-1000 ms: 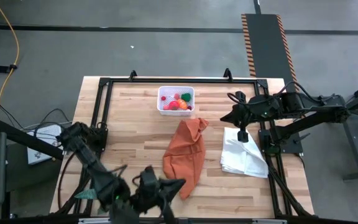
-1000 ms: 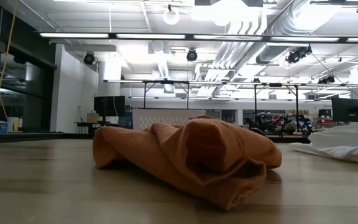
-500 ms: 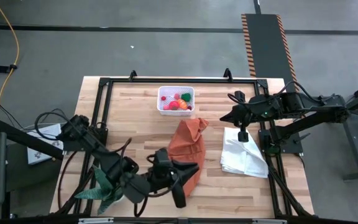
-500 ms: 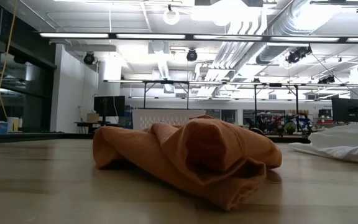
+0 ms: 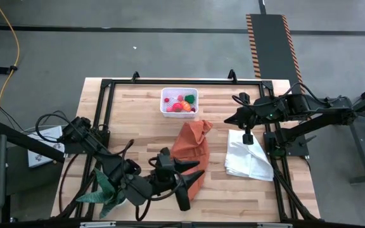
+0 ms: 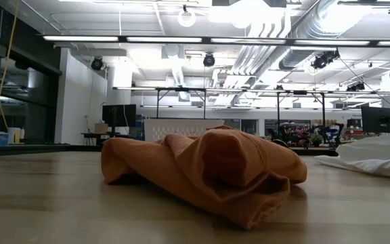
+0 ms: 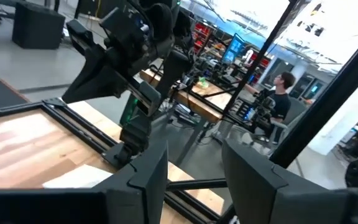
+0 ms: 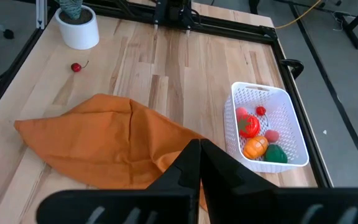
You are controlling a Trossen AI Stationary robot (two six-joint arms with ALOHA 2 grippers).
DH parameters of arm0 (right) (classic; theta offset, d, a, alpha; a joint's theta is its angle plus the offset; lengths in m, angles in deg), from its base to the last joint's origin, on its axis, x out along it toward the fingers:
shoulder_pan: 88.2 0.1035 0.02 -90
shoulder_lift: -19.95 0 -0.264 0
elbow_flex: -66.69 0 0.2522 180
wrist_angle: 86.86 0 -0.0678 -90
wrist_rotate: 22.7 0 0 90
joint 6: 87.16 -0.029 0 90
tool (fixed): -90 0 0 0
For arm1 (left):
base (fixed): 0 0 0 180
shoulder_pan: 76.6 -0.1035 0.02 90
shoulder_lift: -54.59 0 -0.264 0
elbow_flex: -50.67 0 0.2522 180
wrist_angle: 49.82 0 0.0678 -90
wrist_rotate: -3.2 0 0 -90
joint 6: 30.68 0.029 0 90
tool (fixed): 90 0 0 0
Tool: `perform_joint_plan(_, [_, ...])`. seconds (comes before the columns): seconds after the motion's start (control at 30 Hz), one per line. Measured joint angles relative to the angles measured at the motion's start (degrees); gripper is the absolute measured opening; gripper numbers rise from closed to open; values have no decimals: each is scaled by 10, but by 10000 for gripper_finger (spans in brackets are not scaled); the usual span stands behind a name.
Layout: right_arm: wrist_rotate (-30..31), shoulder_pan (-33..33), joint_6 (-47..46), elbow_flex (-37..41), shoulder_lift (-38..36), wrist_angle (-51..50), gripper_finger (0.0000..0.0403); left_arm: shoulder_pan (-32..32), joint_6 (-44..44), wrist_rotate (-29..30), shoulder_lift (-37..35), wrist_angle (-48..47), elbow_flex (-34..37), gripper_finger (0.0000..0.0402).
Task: Pick and placing Produce into tupperware
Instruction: Put the red cherry into the white basket
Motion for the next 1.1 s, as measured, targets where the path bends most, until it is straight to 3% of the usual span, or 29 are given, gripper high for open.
perform_joint_plan(1.1, [0, 0, 1, 0, 0, 0, 0, 0, 7, 3, 0, -2, 0, 142])
